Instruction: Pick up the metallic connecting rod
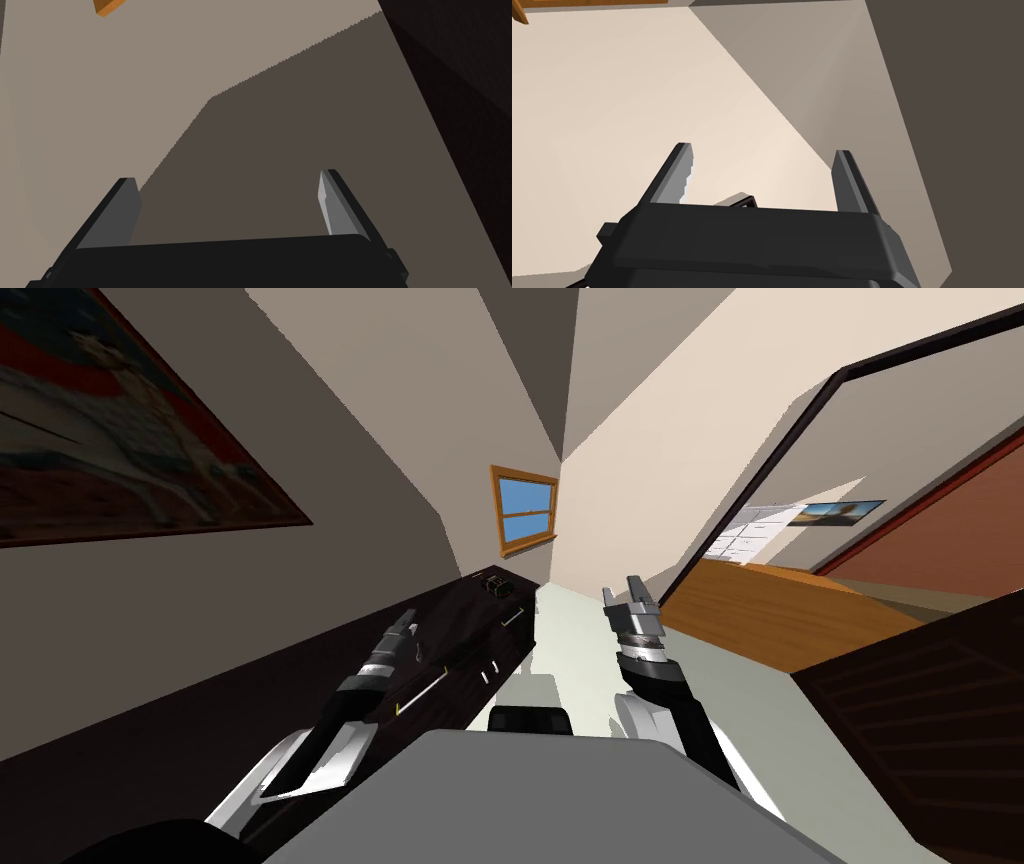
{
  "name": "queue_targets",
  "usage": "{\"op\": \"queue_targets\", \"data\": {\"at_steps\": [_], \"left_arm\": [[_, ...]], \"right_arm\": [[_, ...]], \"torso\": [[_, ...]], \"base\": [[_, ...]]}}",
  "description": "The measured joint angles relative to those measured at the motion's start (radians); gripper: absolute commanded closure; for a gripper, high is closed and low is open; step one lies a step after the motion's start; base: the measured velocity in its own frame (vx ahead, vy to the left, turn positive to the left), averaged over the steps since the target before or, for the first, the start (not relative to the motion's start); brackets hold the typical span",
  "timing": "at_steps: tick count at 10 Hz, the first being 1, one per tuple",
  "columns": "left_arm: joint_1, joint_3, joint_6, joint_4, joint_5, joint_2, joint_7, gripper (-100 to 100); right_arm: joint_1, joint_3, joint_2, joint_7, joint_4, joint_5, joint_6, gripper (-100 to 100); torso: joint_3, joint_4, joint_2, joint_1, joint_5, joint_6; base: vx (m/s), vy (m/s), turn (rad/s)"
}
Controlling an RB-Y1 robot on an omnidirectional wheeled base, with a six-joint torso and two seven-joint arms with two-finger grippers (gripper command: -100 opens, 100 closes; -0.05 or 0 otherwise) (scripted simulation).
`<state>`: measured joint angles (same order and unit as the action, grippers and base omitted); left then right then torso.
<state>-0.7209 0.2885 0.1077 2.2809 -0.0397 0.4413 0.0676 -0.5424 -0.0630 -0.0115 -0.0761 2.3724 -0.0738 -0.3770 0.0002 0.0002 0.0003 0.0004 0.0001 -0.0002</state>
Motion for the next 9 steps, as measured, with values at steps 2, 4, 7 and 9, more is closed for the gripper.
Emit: {"op": "queue_targets", "data": {"at_steps": [2, 4, 7, 9], "left_arm": [[-0.045, 0.043, -0.056, -0.005, -0.014, 0.048, 0.0, -100], [-0.078, 0.071, -0.097, -0.007, -0.025, 0.082, -0.002, -100], [-0.146, 0.127, -0.166, -0.01, -0.058, 0.151, 0.005, -100], [-0.172, 0.146, -0.219, -0.003, -0.074, 0.184, 0.005, -100]], "right_arm": [[0.0, 0.0, 0.0, 0.0, 0.0, 0.0, 0.0, 0], [0.0, 0.0, 0.0, 0.0, 0.0, 0.0, 0.0, 0], [0.0, 0.0, 0.0, 0.0, 0.0, 0.0, 0.0, 0], [0.0, 0.0, 0.0, 0.0, 0.0, 0.0, 0.0, 0]], "torso": [[0.0, 0.0, 0.0, 0.0, 0.0, 0.0], [0.0, 0.0, 0.0, 0.0, 0.0, 0.0], [0.0, 0.0, 0.0, 0.0, 0.0, 0.0], [0.0, 0.0, -0.001, 0.0, 0.0, 0.0]], "base": [[-0.004, 0.003, -0.137], [-0.001, 0.003, -0.2], [0.001, 0.008, -0.083], [0.006, 0.01, -0.163]]}}
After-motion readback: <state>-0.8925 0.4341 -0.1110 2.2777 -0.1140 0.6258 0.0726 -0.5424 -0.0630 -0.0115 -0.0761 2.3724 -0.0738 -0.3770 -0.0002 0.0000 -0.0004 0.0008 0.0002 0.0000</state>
